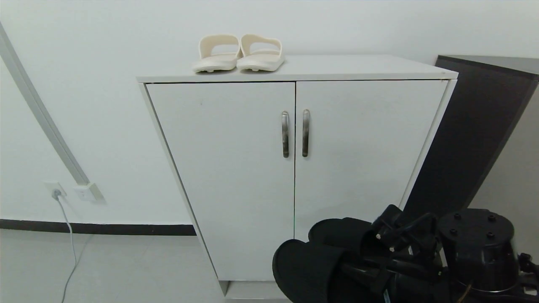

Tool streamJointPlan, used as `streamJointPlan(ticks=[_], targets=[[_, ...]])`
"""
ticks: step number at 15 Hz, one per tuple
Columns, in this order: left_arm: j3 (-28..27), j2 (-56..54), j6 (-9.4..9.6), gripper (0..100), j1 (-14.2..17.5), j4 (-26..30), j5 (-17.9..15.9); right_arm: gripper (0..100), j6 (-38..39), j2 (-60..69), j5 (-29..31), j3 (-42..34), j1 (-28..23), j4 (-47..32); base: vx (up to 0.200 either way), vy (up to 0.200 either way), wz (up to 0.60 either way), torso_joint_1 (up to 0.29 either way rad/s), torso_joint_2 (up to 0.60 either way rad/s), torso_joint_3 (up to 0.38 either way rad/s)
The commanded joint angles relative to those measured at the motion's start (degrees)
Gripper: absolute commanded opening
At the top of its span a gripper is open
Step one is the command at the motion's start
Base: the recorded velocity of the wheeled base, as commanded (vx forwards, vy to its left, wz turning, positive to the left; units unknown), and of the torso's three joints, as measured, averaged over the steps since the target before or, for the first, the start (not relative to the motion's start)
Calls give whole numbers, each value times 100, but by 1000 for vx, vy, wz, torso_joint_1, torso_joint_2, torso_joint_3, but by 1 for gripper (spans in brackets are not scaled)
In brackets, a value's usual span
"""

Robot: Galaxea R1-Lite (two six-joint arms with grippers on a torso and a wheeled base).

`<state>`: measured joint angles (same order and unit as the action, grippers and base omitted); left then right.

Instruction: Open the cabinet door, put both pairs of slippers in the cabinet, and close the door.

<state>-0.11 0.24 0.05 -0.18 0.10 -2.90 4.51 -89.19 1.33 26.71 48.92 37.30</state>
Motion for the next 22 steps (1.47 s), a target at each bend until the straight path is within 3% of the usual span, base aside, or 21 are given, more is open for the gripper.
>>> streamJointPlan(ticks=[1,2,3,5,7,9,10,12,15,16,19,20,22], targets=[[-94,46,-31,100,1,-10,-9,0,-3,-11,-1,-25,3,14,0,0,0,0,0,0],[-305,134,-84,100,-17,-1,-9,0,-3,-11,-1,-34,3,31,0,0,0,-17,188,154],[-903,573,-497,100,-34,25,-17,0,-3,-11,-1,-43,12,67,0,0,0,7,115,100],[-1202,1259,-541,100,-43,8,-281,0,-3,-2,-1,-69,21,154,0,0,0,4,47,28],[-1263,1918,-620,100,-52,-45,-826,0,-108,-2,-1,-140,21,181,0,0,0,0,0,0],[-1272,2366,-611,100,-52,-335,-1204,0,-143,-20,-1,-192,30,181,0,0,0,0,0,0],[-1281,2850,-603,100,-52,-801,-1494,0,-152,-46,-10,-192,39,181,0,0,0,0,0,0],[-1281,3597,-559,100,-52,-1407,-1670,0,-143,-64,-10,-210,74,295,0,0,0,0,0,0],[-1343,4695,-277,100,-96,-2137,-2118,0,-143,-64,-10,-228,91,304,0,0,0,0,0,0],[-1404,4994,-84,100,-404,-2189,-2180,0,-143,-73,-10,-228,91,304,0,0,0,0,0,0],[-1967,5653,-75,100,-1098,-2198,-2144,0,-143,-134,-10,-236,100,330,0,0,0,0,0,0],[-2160,5864,-146,100,-1291,-2286,-2144,0,-143,-143,-10,-236,100,321,0,0,0,0,0,0],[-2371,6225,-506,100,-1678,-2611,-1986,0,-143,-143,-1,-245,100,321,0,0,0,0,0,0]])
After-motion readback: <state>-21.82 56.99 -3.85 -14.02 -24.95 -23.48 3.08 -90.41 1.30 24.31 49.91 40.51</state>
